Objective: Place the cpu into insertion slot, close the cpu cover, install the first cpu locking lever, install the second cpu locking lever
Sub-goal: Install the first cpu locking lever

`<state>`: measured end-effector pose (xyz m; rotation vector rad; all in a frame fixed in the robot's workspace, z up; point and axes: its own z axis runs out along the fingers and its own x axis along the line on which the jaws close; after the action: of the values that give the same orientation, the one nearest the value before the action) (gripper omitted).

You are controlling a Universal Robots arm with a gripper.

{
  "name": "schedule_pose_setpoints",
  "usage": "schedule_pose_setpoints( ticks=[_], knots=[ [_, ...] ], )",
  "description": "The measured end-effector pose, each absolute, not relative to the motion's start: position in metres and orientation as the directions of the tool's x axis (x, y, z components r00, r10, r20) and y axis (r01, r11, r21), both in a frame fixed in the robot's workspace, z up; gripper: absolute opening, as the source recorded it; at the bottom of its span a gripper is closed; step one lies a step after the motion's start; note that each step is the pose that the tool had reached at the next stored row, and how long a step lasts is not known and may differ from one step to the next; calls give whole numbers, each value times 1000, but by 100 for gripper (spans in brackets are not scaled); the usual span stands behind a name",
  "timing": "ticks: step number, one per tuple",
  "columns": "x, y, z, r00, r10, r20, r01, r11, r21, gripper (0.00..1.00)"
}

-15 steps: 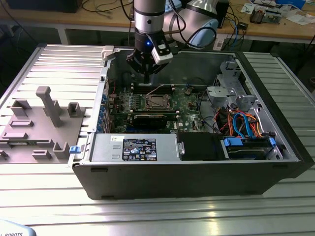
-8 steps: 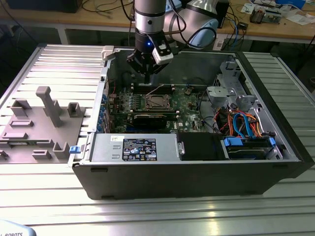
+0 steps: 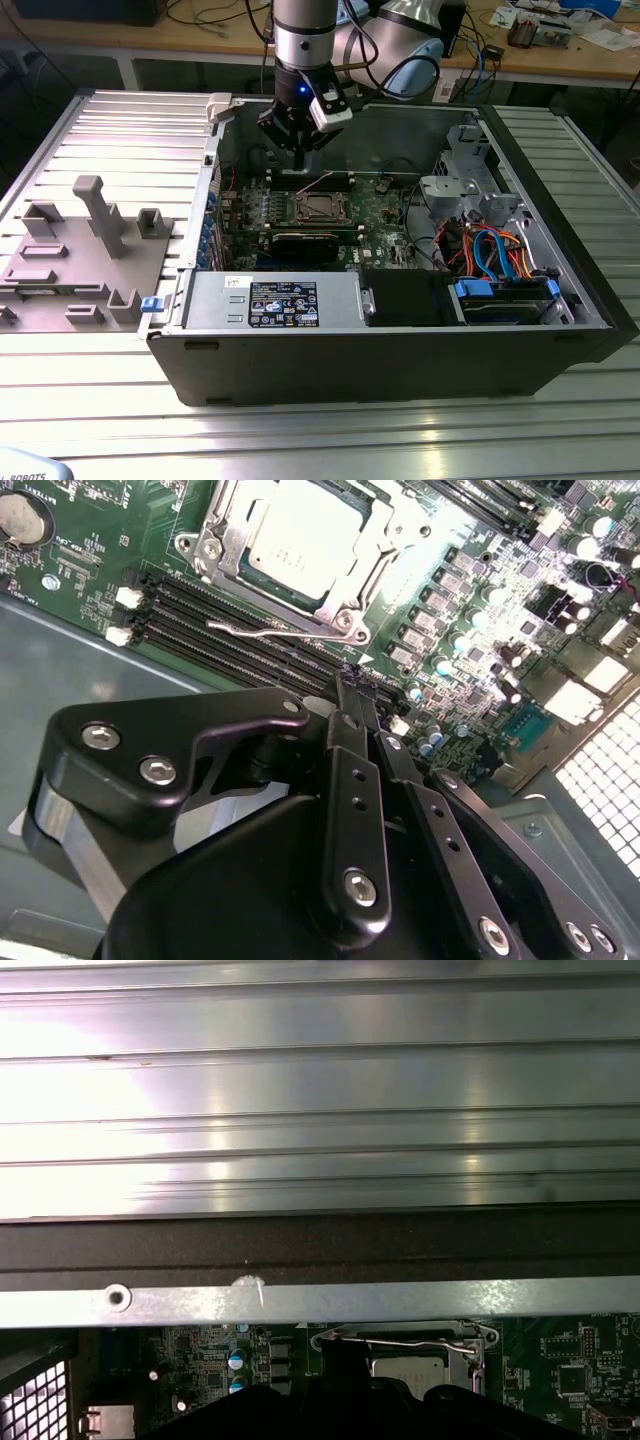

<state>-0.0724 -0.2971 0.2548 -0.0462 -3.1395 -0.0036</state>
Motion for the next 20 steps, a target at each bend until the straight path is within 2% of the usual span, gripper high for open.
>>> schedule_pose_setpoints(
  ticks=[20],
  knots=[
    [-72, -296, 248, -1000, 29, 2, 29, 1000, 3, 11]
  ],
)
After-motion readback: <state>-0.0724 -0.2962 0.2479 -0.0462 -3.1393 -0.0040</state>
